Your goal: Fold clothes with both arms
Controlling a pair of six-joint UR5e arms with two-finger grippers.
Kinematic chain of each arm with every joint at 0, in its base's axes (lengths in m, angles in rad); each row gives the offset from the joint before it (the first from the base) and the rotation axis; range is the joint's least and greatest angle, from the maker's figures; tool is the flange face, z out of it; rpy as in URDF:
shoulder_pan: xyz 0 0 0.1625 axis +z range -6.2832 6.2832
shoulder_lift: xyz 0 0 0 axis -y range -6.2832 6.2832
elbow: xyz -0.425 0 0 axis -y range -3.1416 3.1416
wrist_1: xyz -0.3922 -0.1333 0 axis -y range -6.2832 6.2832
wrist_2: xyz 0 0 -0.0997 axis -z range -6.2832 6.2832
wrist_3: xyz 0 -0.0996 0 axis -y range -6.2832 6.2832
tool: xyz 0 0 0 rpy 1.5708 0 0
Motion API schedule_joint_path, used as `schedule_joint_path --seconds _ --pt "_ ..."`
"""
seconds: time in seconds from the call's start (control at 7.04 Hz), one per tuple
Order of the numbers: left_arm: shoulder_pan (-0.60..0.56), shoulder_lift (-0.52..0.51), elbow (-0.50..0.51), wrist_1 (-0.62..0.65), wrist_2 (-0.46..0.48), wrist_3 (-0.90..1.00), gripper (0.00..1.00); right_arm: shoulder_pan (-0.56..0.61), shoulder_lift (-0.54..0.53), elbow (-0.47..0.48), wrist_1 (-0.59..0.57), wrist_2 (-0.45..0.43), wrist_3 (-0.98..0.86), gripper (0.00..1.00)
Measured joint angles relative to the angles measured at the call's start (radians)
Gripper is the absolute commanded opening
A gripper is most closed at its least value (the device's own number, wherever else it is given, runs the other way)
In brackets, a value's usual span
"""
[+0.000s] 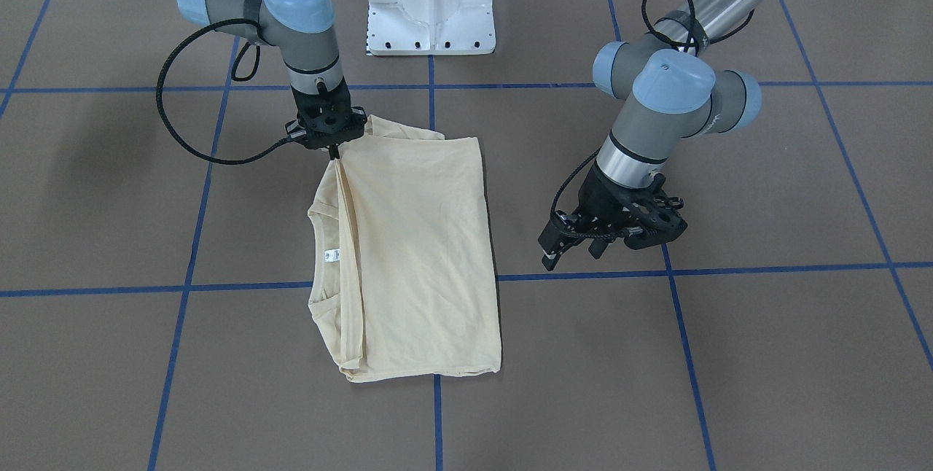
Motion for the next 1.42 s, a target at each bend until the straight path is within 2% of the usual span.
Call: schedule_joint_path --seconds 0.57,0.85,1.14,1.42 --pt "0.0 0.0 0.002 0.0 0.0 0.0 0.99 0.028 0.006 -0.015 0.002 -0.01 -0.002 1.0" --pt "0.0 -0.004 0.003 0.0 0.0 0.0 0.99 0.065 0.073 -0.112 0.044 -0.018 -0.013 1.0" --pt "0.0 -0.006 0.006 0.0 0.0 -0.001 0.99 0.097 0.112 -0.229 0.154 -0.028 -0.023 1.0" --pt "0.0 -0.011 0.016 -0.001 0.0 -0.003 0.99 0.125 0.108 -0.255 0.174 -0.024 -0.05 1.0"
